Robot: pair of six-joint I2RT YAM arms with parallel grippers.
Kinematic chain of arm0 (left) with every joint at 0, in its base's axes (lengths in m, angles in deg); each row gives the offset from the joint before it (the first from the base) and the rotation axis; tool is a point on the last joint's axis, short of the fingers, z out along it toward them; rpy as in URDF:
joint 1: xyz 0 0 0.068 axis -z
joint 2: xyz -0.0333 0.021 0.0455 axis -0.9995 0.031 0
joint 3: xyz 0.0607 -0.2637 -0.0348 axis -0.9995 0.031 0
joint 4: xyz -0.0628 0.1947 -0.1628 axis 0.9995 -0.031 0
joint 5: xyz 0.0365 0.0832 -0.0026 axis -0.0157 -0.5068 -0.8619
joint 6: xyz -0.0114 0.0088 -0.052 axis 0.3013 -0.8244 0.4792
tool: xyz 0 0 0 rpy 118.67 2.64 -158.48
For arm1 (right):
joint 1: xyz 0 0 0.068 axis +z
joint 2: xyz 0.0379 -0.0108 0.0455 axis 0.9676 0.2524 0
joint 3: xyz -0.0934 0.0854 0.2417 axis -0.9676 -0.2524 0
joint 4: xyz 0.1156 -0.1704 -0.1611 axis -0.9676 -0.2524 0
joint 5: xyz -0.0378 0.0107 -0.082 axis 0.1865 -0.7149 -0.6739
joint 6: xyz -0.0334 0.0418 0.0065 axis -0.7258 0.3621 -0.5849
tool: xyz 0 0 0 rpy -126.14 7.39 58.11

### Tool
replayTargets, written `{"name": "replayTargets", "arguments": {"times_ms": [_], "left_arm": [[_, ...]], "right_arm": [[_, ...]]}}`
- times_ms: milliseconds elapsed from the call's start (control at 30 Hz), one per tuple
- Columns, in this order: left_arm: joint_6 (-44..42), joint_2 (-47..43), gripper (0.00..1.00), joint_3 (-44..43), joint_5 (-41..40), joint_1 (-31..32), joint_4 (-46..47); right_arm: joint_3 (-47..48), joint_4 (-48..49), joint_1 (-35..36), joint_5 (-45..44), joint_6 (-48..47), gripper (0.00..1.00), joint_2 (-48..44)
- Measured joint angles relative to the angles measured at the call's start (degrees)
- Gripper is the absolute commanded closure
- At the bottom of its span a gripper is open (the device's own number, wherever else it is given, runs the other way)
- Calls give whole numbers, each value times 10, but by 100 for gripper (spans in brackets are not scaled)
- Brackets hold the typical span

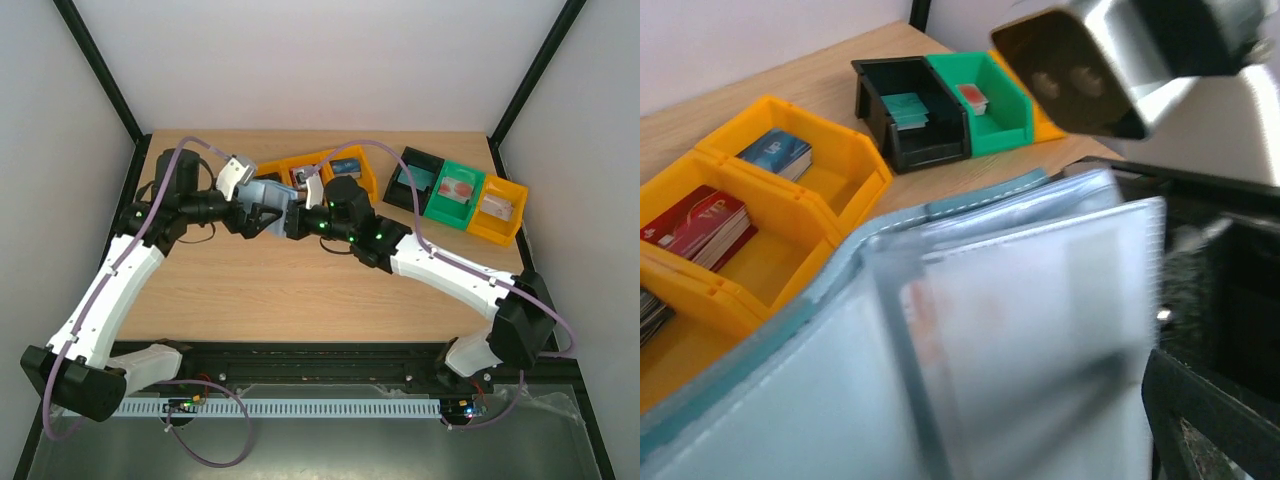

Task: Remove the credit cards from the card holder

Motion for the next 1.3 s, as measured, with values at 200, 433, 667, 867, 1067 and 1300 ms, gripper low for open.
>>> {"name": "replayTargets", "arguments": {"times_ms": [200,433,667,867,1067,1300], "left_arm": [[5,3,16,15,-18,2,14],[2,-1,51,27,-8,2,29],[-3,-9,94,29,10,-4,27],[-6,-13,98,30,31,-12,21],[-8,-16,98,30,66,-26,8],[-16,-16,98,29,56,-29,-22]], "right_arm": [[3,-1,-4,20,2,98,11],[3,-2,-15,63,0,98,15],[-9,5,-21,100,1,98,8],[-28,8,-26,124,-10,78,-16],[-47,11,-47,165,-50,29,-61],[-88,-2,-82,153,-141,1,-146]]}}
